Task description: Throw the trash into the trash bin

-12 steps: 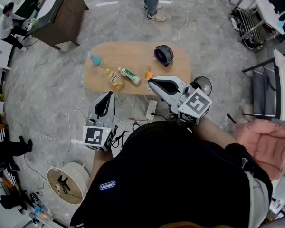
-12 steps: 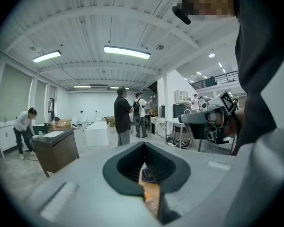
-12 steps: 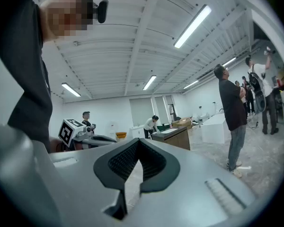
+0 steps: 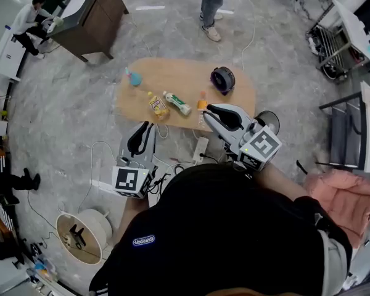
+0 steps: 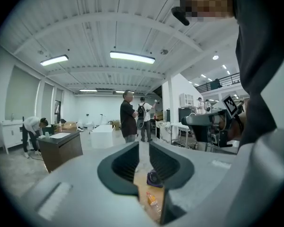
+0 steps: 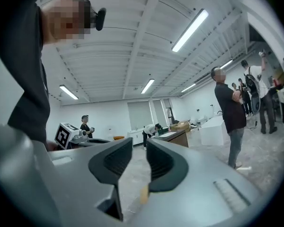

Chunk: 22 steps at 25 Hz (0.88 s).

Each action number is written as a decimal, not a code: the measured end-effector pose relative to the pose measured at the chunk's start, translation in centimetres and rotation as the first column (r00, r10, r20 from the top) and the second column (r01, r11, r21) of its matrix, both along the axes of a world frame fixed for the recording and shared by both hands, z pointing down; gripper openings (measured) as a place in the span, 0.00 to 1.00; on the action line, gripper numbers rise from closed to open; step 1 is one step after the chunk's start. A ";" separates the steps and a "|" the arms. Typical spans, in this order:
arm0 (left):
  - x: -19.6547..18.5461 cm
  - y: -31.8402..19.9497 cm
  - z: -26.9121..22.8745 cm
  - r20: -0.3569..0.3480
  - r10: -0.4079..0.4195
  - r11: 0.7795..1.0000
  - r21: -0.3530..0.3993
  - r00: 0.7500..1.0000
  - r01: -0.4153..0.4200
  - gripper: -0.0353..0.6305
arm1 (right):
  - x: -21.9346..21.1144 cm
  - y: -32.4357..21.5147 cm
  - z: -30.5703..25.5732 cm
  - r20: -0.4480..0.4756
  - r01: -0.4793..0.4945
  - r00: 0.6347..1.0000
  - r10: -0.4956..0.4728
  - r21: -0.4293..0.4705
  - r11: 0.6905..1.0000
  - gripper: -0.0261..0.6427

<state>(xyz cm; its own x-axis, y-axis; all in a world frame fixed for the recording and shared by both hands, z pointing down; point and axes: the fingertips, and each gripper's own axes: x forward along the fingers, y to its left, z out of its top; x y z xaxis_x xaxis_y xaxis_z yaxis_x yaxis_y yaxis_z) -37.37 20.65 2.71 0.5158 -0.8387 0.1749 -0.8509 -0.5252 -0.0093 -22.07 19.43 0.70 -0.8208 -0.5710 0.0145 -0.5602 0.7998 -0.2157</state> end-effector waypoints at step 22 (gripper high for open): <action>-6.3 -2.6 3.4 -0.025 0.019 0.999 -0.049 1.000 -0.020 0.69 | -3.4 -0.9 6.4 -0.128 -0.210 0.972 0.198 -0.095 0.973 0.81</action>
